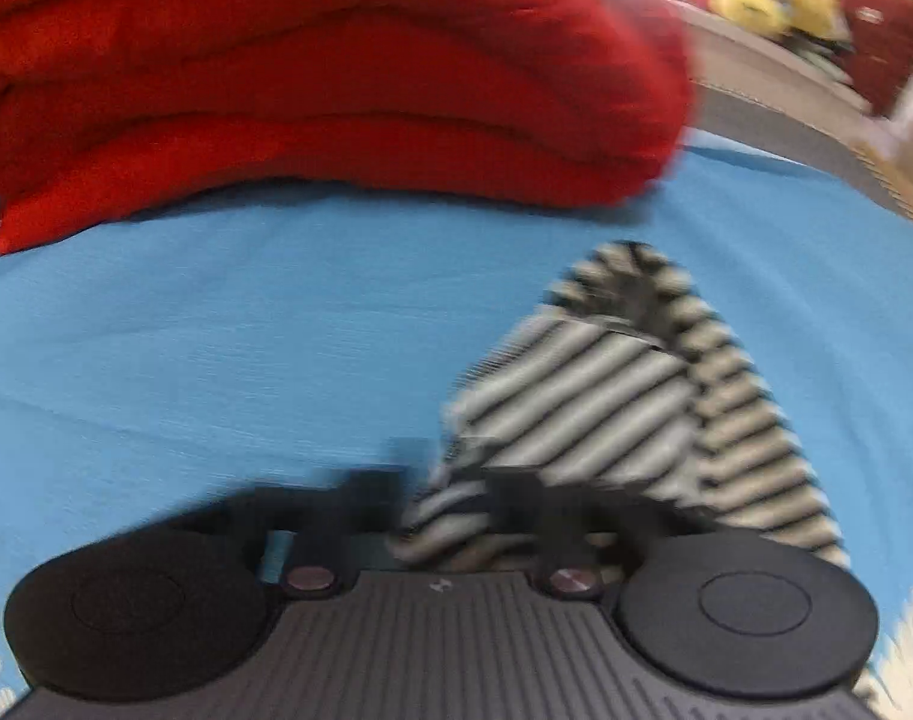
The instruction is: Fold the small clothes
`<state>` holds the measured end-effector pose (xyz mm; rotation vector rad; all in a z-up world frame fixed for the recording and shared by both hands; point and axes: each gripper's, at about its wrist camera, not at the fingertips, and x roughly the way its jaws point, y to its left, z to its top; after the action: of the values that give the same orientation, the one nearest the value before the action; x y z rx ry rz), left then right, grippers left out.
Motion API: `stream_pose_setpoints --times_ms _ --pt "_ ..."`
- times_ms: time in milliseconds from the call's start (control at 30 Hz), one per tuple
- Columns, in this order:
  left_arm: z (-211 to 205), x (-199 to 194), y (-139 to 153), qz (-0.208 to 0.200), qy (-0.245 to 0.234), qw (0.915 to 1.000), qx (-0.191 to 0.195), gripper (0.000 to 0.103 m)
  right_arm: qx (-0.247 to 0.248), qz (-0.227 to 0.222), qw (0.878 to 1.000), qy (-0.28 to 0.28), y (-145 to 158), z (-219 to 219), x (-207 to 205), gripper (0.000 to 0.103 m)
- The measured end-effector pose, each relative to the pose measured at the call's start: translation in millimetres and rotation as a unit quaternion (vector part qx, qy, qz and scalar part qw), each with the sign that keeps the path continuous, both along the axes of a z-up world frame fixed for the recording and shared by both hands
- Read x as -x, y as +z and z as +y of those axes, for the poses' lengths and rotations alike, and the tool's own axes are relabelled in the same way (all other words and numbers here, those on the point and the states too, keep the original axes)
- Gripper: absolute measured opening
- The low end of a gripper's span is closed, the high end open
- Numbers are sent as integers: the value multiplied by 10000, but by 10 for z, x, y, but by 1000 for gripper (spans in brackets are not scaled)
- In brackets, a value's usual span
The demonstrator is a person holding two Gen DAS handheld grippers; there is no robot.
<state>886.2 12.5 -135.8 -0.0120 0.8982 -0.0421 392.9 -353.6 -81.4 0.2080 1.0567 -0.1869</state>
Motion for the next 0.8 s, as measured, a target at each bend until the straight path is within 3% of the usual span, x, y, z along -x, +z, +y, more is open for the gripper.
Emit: stream_pose_setpoints --times_ms 133,233,300,433,533,567,633,733,800 --pt "-97 555 526 -814 -562 9951 23 1 -14 -32 10000 -28 33 14 -24 56" --pt "-134 1465 979 -1265 -1137 9854 56 1 -110 -156 9997 -164 131 -36 -12 56" --pt "-100 2136 1154 -1313 -1461 9804 172 1 -201 -273 9992 -213 215 -74 -1 56" --pt "39 3651 1178 -829 -1695 9819 149 1 -367 -544 9969 -442 359 -156 62 56" --pt "55 4664 951 347 -2132 9764 70 4 -551 -633 9941 -685 405 -230 134 56" --pt "87 4927 898 717 -2052 9761 82 4 -619 -667 9932 -727 412 -240 155 56" --pt "230 5177 956 808 -1696 9813 416 6 -670 -685 9929 -711 406 -225 186 56" --pt "495 5116 1180 254 -976 9920 764 23 -785 -700 9921 -683 373 -166 216 56" --pt "684 4920 1224 -267 -523 9959 684 42 -837 -670 9923 -622 350 -94 219 56"
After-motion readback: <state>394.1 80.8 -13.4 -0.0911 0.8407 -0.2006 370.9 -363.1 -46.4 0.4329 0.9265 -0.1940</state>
